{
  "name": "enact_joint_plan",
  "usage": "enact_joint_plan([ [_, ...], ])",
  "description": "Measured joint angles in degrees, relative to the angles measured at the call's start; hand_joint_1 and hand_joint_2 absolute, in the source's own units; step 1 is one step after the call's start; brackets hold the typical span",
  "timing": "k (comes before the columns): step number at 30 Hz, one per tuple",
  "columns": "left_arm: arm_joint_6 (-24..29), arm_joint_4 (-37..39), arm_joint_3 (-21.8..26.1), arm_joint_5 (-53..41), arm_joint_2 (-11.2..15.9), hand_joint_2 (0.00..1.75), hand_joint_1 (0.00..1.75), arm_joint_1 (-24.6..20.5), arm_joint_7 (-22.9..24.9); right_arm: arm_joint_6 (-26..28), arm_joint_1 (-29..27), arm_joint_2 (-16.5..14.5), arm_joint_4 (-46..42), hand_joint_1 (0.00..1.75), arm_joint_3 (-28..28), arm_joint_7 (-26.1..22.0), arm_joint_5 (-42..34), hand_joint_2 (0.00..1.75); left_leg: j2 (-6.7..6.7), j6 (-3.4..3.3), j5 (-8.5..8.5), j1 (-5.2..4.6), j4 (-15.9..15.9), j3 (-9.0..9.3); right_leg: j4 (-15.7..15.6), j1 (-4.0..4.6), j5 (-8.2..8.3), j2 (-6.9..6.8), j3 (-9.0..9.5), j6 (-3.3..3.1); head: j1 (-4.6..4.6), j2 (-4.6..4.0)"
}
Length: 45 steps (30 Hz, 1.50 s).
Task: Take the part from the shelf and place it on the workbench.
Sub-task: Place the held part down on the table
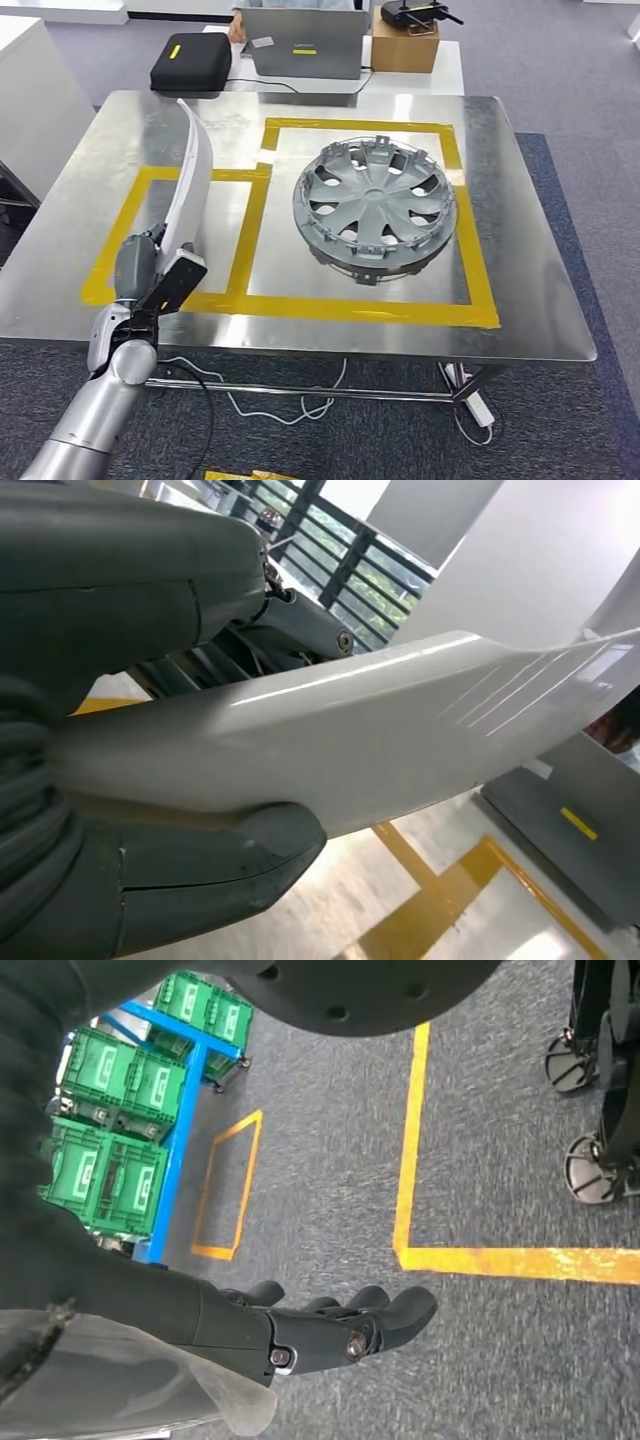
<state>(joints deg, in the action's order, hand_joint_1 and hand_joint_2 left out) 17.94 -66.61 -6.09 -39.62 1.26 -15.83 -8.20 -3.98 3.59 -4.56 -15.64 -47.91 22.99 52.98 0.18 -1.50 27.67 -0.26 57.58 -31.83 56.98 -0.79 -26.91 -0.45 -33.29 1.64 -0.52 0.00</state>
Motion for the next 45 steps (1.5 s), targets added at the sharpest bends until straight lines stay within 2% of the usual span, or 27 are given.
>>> enact_joint_plan([
  [1, 0.0, 0.2, -0.05, -0.01, 0.07, 1.75, 1.75, -0.07, 0.0, 0.0, 0.04, -0.02, 0.05, 0.0, -0.01, -0.04, 0.0, 1.75, 0.02, -0.13, -0.04, 0.02, -0.1, 0.07, 0.03, 0.07, -0.02, 0.06, -0.01, 0.0, -0.01, 0.0],
  [5, 0.02, 0.68, -0.15, -0.1, 0.09, 1.75, 1.75, -0.42, 0.02, -0.02, 0.08, -0.01, 0.1, 0.0, -0.11, -0.04, 0.01, 1.75, 0.11, 0.03, -0.11, 0.12, -0.47, 0.27, 0.07, 0.25, -0.21, 0.18, -0.02, -0.38, 0.0, 0.0],
  [10, 0.71, 2.8, -0.28, -3.65, 0.67, 1.75, 1.75, -1.96, 1.57, -0.65, 0.34, -0.15, 0.29, 0.0, -0.42, -0.04, 0.34, 1.75, 0.11, 0.95, -0.18, 0.31, -0.6, 0.27, 0.2, 0.41, -0.28, 0.12, -0.04, -0.62, -0.03, 0.0],
  [13, 0.79, 5.78, -0.35, -6.9, 2.02, 1.75, 1.75, -3.7, 3.16, -1.02, 0.41, -0.67, 0.61, 0.0, -0.49, -0.04, 0.72, 1.75, 0.12, 1.09, -0.2, 0.33, -0.61, 0.27, 0.22, 0.43, -0.24, 0.14, -0.04, -0.74, -0.03, 0.0],
  [17, 0.8, 10.77, -0.4, -12.82, 4.56, 1.75, 1.75, -5.44, 6.92, -1.52, 0.41, -1.73, 1.05, 0.0, -0.75, -0.04, 0.87, 1.75, 0.14, 1.13, -0.22, 0.32, -0.61, 0.27, 0.22, 0.42, -0.22, 0.16, -0.03, -0.77, -0.05, 0.0],
  [22, -0.78, 20.17, -0.94, -25.73, 8.1, 1.75, 1.75, -8.07, 15.05, -2.03, 0.35, -2.77, 1.5, 0.0, -1.23, -0.04, 0.72, 1.75, 0.16, 1.14, -0.23, 0.26, -0.6, 0.27, 0.21, 0.36, -0.21, 0.17, -0.03, -0.78, -0.05, 0.0],
  [28, -1.57, 29.95, -1.81, -31.82, 9.35, 1.75, 1.75, -10.55, 19.07, -2.25, 0.44, -2.99, 1.52, 0.0, -1.48, -0.04, 1.01, 1.75, 0.18, 1.16, -0.2, 0.22, -0.6, 0.26, 0.21, 0.3, -0.21, 0.17, -0.02, -0.78, -0.07, 0.0],
  [35, -1.39, 34.0, -2.57, -34.17, 9.14, 1.75, 1.75, -12.75, 17.37, -2.23, 0.56, -3.0, 1.52, 0.0, -1.53, -0.04, 1.47, 1.75, 0.17, 1.15, -0.17, 0.17, -0.59, 0.32, 0.19, 0.26, -0.21, 0.13, 0.01, -0.77, -0.05, 0.0],
  [45, 1.15, 34.87, -4.75, -34.98, 4.85, 1.75, 1.75, -13.72, 11.85, -2.19, 0.69, -3.0, 1.52, 0.0, -1.54, -0.04, 1.91, 1.75, 0.16, 1.15, -0.22, 0.15, -0.58, 0.37, 0.19, 0.23, -0.16, 0.11, 0.11, -0.74, -0.07, 0.0],
])
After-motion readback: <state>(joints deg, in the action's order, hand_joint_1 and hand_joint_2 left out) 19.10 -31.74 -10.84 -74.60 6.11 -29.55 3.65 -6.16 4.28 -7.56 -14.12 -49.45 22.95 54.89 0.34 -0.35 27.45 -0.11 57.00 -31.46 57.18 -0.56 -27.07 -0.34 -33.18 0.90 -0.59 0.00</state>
